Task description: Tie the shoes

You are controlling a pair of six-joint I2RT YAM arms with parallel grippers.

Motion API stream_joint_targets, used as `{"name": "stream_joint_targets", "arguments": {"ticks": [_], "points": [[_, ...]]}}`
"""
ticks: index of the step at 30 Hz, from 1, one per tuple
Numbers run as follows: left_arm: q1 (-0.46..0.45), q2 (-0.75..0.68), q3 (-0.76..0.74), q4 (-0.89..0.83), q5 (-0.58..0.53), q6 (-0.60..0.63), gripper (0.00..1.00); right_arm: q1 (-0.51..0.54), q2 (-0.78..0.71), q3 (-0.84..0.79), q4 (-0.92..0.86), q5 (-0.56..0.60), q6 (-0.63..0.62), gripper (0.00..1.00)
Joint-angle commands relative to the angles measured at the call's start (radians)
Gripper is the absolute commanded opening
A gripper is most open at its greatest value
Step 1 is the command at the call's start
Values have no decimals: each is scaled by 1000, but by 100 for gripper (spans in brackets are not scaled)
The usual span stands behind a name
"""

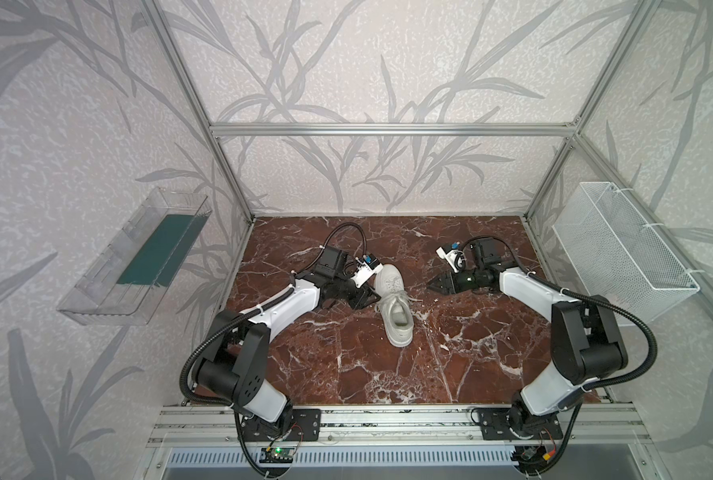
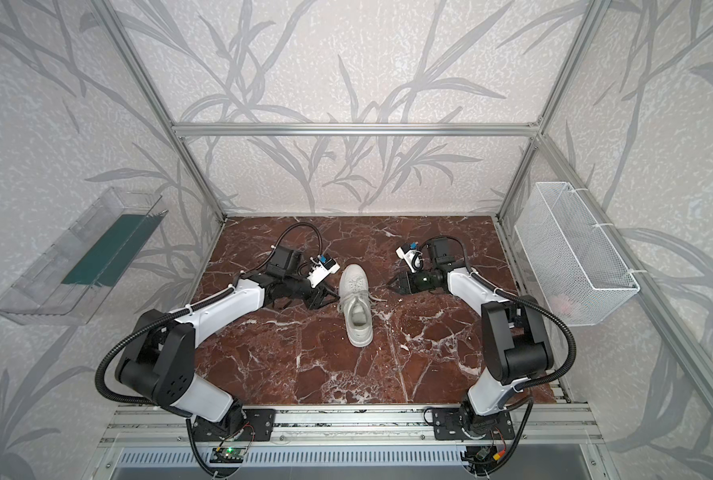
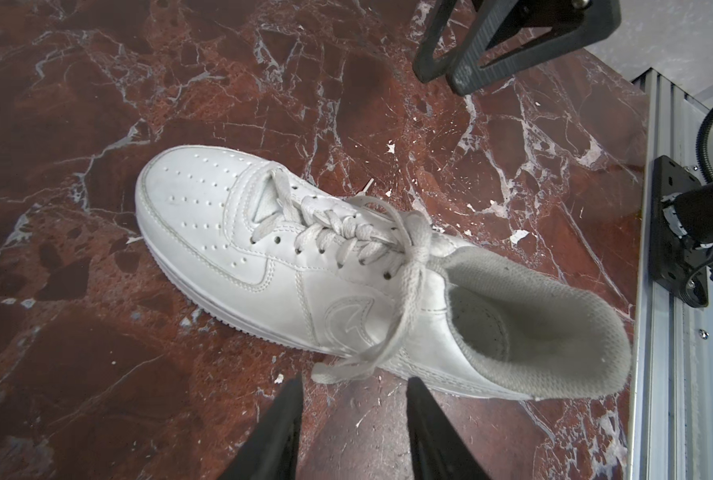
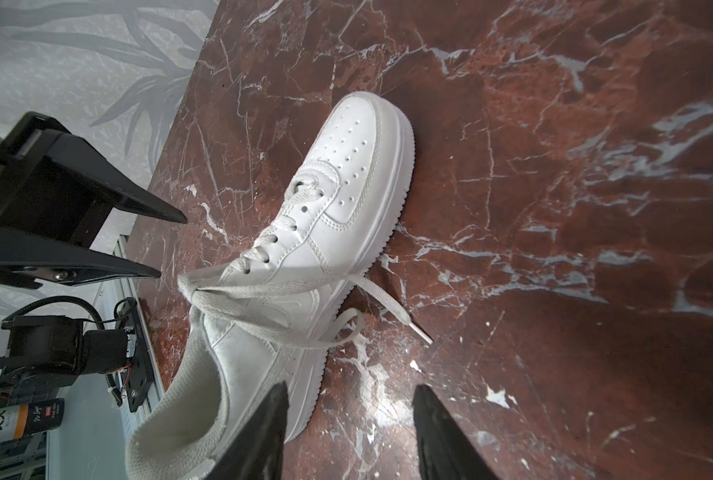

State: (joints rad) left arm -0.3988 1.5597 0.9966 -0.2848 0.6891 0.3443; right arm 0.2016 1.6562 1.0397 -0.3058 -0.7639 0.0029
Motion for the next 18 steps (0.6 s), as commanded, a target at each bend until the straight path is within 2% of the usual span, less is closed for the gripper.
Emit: {"name": "stream_joint_targets", "arguments": {"ticks": [1, 5, 10, 18], "points": [[-7, 25, 82, -98, 57, 94, 44, 1, -33, -10, -32, -21, -29, 50], [-29, 67, 139, -196, 44, 155, 44, 1, -45, -15, -26, -32, -32, 50], [-49, 84, 140, -181, -54, 151, 48, 2, -52, -26, -13, -52, -18, 50], [-64, 146, 187, -184, -100, 163, 50, 4, -50, -22, -18, -47, -12, 50]]}}
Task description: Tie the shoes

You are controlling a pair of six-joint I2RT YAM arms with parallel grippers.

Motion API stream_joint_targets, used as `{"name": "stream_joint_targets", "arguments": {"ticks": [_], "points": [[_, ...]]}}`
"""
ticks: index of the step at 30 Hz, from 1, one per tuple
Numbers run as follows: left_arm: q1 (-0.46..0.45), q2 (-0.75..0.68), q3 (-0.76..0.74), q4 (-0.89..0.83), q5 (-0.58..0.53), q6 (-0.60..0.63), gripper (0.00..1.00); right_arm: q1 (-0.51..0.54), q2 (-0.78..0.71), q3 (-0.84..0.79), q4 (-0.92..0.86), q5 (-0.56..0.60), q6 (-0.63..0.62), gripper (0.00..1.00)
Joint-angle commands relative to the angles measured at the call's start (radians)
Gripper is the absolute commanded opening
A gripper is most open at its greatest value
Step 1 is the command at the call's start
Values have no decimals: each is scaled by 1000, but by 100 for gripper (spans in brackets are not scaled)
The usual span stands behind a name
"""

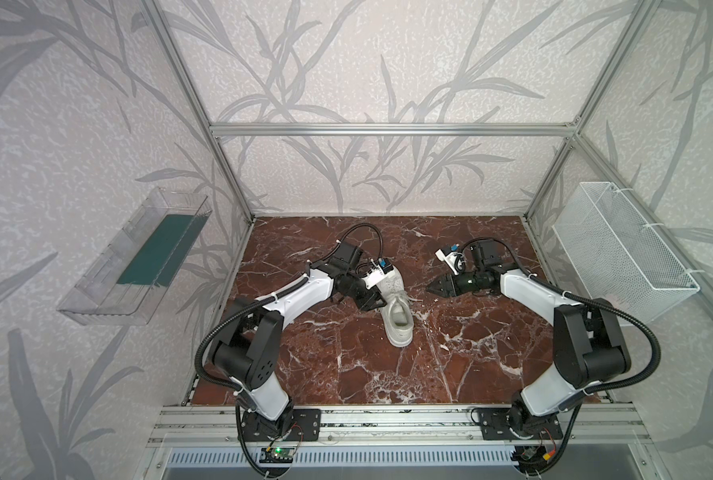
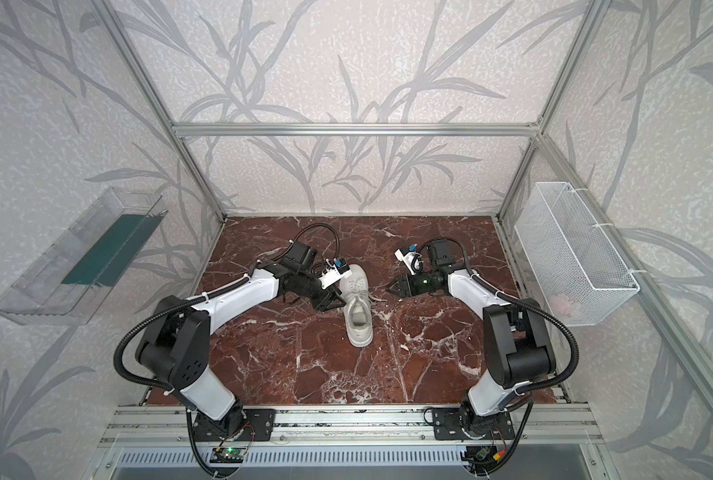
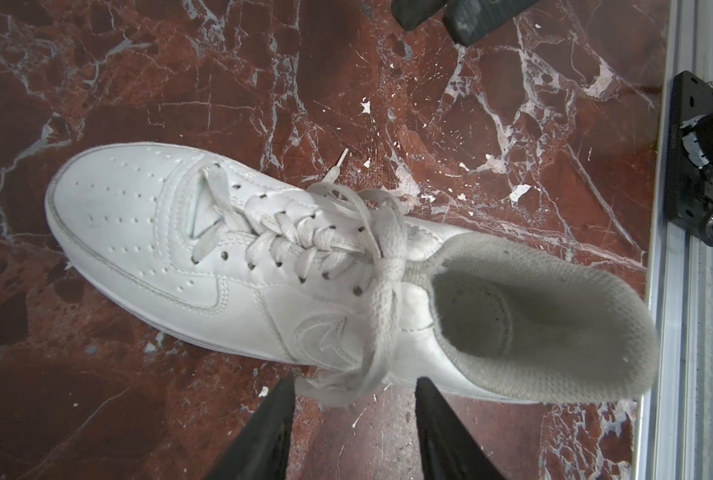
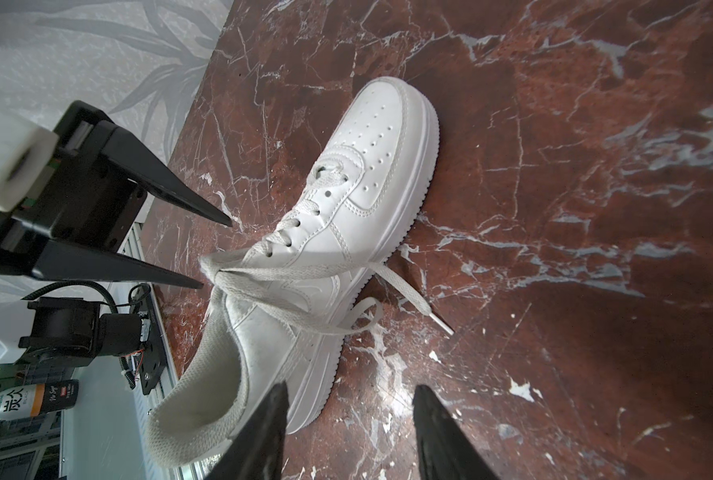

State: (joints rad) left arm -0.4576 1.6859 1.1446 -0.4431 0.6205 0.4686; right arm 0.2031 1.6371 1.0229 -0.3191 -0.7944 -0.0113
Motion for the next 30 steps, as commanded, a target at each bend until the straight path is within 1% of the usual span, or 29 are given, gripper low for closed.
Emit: {"name": "stream_joint_targets", "arguments": {"ticks": [1, 4, 6, 12, 17, 20, 22, 23, 25, 28, 30], "points": [[-6, 29, 51, -31, -61, 41, 50, 2, -31, -4, -3, -17, 3, 50], [-8, 42, 77, -45, -157, 53, 50, 2, -27, -1, -7, -15, 3, 50], [-6, 44, 88, -47, -186, 53, 50, 2, -23, 0, -8, -13, 3, 50], [-7, 65, 107, -25, -196, 37, 50, 5, -23, 6, -16, -16, 0, 50], [-6, 56, 86, 14, -135, 35, 50, 9, -34, 2, -28, -15, -14, 50], [-7, 41, 67, 34, -145, 42, 50, 9, -46, -7, -34, -12, -28, 50], [-5, 20, 63, 18, -148, 75, 50, 9, -56, -14, -36, -14, -43, 50], [-1, 7, 66, -13, -112, 124, 49, 9, -64, -18, -33, -16, -50, 50], [11, -31, 68, -96, -16, 266, 49, 10, -79, -29, -19, -21, -61, 50], [19, -78, 32, -38, -18, 288, 49, 12, -103, -45, 1, -23, -64, 50], [17, -91, 21, -15, 8, 336, 49, 12, -111, -49, 4, -20, -67, 50]]}}
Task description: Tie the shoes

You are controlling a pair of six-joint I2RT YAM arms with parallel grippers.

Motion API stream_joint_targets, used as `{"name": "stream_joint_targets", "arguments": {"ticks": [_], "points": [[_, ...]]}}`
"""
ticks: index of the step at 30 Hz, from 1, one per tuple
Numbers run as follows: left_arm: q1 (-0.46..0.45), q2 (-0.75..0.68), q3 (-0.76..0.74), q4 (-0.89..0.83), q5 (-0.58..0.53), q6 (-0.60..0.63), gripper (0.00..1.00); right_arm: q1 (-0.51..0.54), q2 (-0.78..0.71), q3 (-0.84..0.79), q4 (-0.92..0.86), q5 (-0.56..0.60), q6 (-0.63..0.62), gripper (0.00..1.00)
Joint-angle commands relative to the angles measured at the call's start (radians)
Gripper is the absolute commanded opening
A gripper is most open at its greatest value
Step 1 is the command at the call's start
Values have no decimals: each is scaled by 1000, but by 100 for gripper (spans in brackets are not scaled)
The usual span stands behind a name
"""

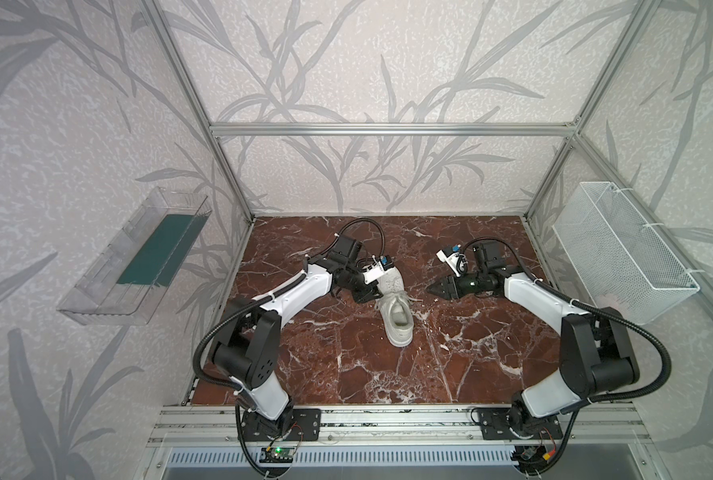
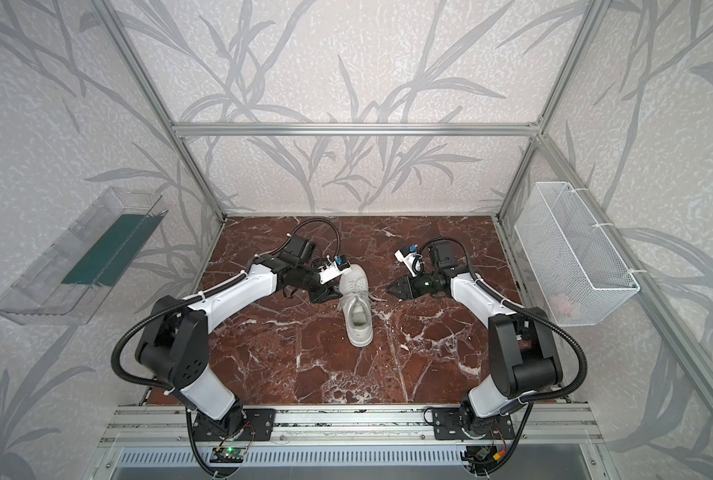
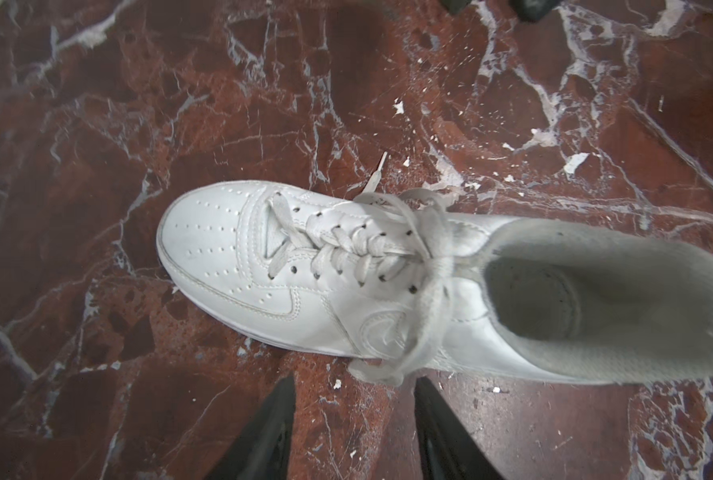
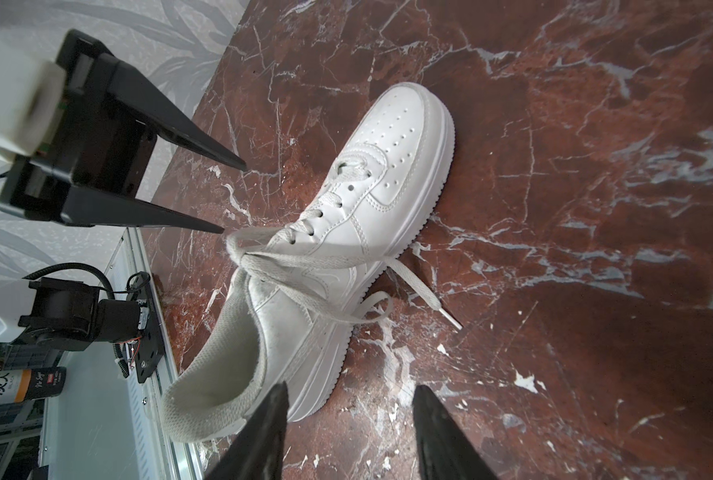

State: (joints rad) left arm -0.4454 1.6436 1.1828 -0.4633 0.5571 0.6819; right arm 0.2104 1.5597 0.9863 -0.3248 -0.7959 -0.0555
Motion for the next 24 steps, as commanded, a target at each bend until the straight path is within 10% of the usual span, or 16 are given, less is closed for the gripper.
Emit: {"name": "stream_joint_targets", "arguments": {"ticks": [1, 24], "points": [[5, -46, -11, 10, 87, 129, 49, 4, -36, -14, 9, -19, -23, 50], [-33, 139, 178, -233, 159, 284, 29, 6, -27, -14, 18, -23, -35, 50]]}}
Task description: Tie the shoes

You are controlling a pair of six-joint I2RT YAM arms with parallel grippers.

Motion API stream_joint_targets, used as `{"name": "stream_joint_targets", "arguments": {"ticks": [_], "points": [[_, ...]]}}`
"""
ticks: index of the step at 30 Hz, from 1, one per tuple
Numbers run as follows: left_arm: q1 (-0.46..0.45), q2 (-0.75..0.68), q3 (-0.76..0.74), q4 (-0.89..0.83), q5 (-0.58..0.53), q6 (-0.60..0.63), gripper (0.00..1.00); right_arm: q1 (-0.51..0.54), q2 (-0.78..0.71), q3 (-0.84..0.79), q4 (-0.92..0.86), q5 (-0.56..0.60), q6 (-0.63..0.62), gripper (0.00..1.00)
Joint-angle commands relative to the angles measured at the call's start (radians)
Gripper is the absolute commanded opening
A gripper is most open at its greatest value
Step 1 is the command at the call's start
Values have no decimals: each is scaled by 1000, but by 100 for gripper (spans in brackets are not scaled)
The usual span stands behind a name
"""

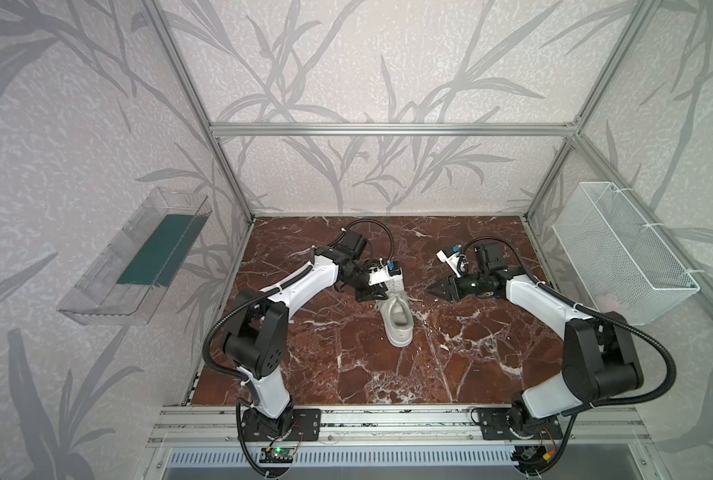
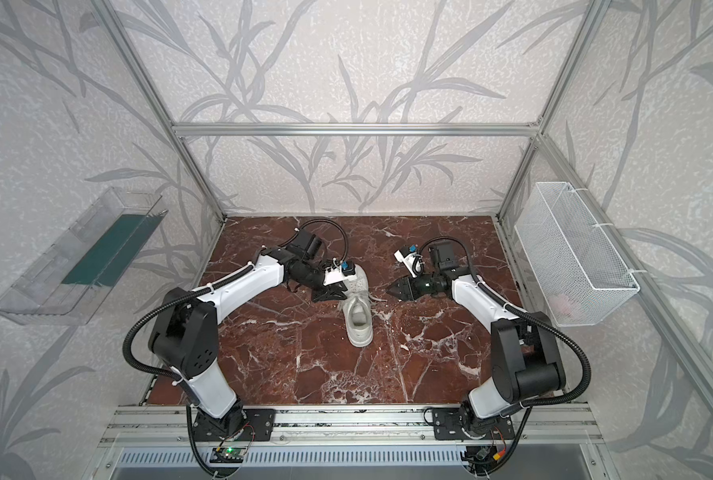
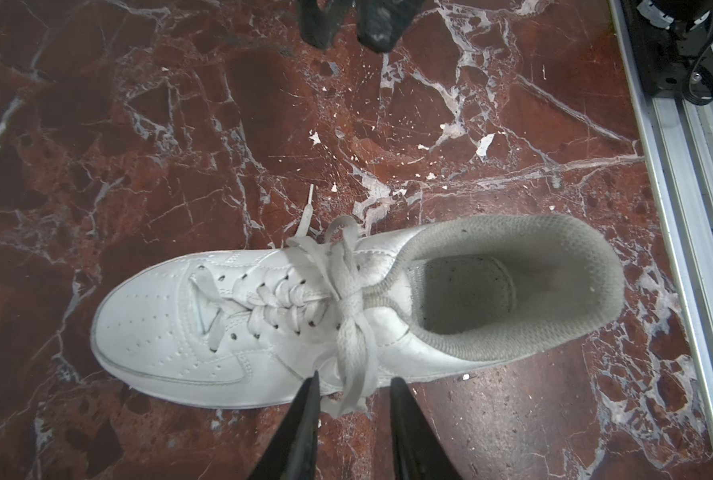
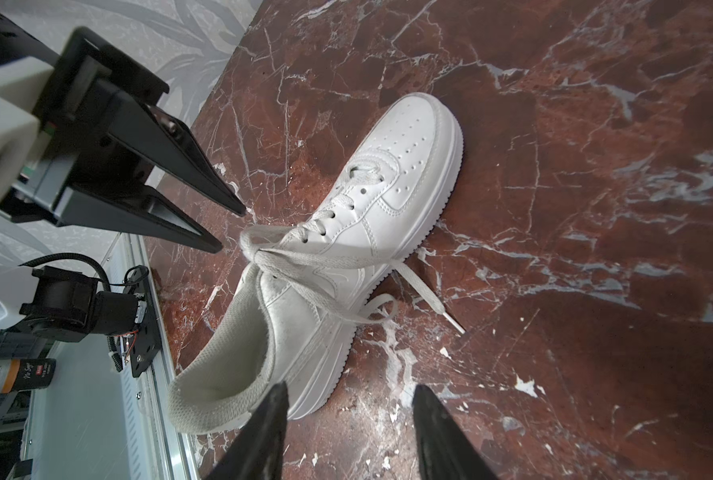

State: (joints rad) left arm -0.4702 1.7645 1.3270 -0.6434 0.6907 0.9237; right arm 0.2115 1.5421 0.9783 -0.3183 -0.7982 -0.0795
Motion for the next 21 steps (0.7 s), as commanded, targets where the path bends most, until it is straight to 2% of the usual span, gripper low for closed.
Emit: {"name": "stream_joint_targets", "arguments": {"ticks": [1, 9, 21], "points": [[-7, 23, 37, -55, 24, 44, 29, 5, -10, -7, 13, -21, -11, 50], [-10, 77, 99, -121, 2, 72, 26, 5, -2, -2, 7, -22, -22, 50], [-9, 89, 117, -127, -12, 77, 22, 5, 4, 6, -10, -18, -32, 50]]}}
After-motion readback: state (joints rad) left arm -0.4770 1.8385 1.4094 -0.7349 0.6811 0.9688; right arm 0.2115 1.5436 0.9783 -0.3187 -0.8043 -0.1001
